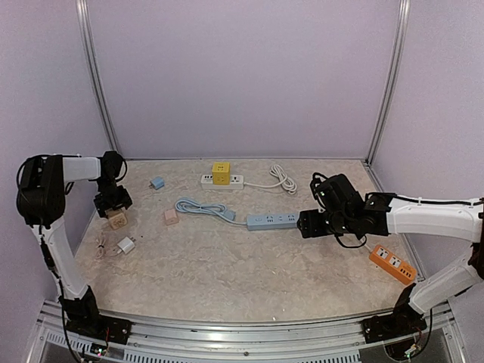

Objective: Insert the plug
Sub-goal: Pick up the plug at the center of the board, then pass from the left arm to the right

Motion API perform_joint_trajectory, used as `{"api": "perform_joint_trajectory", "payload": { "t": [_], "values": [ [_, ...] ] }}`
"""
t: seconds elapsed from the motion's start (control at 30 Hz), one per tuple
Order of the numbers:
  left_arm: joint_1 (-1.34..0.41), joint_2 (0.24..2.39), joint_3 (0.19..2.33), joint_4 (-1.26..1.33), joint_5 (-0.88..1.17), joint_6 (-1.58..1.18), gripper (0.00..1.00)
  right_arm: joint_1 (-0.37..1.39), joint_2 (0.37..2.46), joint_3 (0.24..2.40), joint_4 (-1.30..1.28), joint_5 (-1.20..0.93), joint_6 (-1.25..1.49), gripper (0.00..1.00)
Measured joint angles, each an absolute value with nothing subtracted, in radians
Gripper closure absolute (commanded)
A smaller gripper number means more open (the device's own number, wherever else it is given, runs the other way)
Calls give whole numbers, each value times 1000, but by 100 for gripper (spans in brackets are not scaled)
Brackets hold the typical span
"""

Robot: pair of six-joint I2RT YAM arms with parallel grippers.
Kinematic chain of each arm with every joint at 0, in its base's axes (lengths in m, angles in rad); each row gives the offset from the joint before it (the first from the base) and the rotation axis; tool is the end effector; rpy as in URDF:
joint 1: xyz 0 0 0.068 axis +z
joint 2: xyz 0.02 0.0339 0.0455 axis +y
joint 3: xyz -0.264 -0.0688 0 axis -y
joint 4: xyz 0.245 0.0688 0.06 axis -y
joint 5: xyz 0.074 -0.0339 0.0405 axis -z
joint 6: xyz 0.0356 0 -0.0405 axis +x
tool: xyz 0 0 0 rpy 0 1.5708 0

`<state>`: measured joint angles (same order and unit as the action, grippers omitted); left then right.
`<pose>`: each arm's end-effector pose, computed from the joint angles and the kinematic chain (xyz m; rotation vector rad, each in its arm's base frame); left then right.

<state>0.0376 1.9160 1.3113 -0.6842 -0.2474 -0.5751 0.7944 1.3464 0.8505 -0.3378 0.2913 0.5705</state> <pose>0.3746 0.0228 0.1678 -0.8904 2.6514 0.2299 0.2021 0.1911 0.2270 -0.1317 2.3772 0.3084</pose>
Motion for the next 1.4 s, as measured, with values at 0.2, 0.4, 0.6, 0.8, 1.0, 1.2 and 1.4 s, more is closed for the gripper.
{"api": "perform_joint_trajectory", "payload": {
  "t": [0.2, 0.4, 0.6, 0.8, 1.0, 1.2, 1.4],
  "values": [
    [27, 1920, 1312, -685, -231, -574, 61, 794, 1338, 850, -339, 292, 571, 24],
    [27, 1917, 1312, -681, -214, -575, 70, 794, 1324, 850, -339, 293, 575, 24],
    [15, 1865, 1311, -680, -150, -575, 70, 794, 1324, 850, -339, 291, 578, 24],
    [-46, 1740, 1310, -643, -95, -573, 70, 794, 1327, 850, -327, 275, 577, 24],
    [-189, 1607, 1305, -561, -64, -545, 70, 794, 1328, 850, -314, 265, 577, 24],
    [-335, 1551, 1308, -492, -46, -506, 70, 794, 1326, 841, -290, 263, 577, 24],
    [-426, 1489, 1292, -380, 39, -463, 69, 794, 1309, 814, -256, 237, 575, 24]
  ]
}}
